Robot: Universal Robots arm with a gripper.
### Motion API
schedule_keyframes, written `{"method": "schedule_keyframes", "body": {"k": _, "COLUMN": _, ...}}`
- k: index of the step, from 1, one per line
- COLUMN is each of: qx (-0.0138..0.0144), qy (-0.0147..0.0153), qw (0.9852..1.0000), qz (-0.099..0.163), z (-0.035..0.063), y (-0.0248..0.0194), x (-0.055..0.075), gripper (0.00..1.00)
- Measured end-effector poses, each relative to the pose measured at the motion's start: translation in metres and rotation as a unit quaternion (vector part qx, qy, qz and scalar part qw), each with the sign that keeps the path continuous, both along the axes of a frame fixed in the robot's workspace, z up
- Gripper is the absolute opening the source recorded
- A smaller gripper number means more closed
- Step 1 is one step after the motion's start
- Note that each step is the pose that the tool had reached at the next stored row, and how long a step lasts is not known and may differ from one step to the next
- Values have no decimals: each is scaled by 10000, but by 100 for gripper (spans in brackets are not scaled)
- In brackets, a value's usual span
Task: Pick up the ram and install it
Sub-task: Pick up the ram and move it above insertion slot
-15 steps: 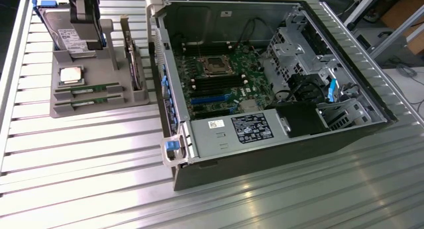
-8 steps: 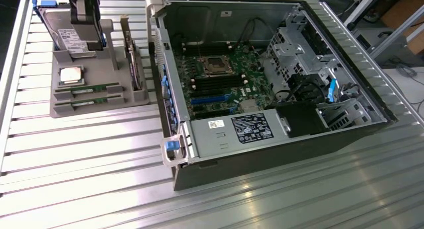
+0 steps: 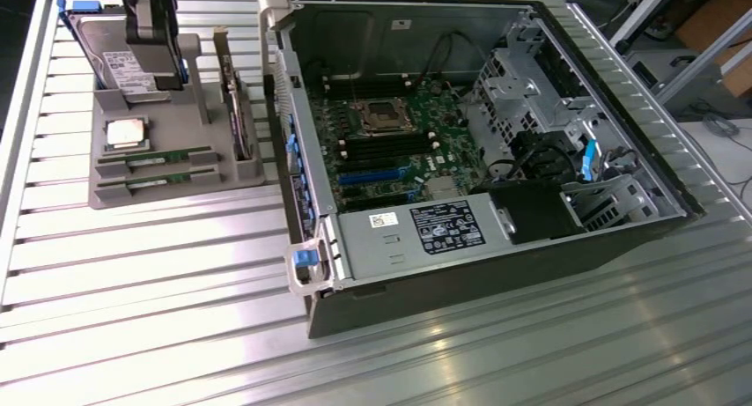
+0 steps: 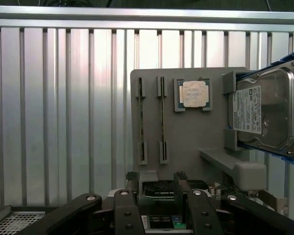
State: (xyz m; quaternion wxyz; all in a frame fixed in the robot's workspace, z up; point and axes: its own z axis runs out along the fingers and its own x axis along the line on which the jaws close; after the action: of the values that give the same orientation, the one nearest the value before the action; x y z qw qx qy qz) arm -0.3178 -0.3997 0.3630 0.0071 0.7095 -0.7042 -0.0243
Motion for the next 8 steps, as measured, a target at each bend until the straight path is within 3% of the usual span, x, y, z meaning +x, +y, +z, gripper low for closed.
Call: {"method": "schedule_keyframes", "body": {"k": 8, "qx": 0, "qy": 0, "qw": 10000, "qz": 0, "z": -26, "y": 0, "x": 0, "gripper": 42}}
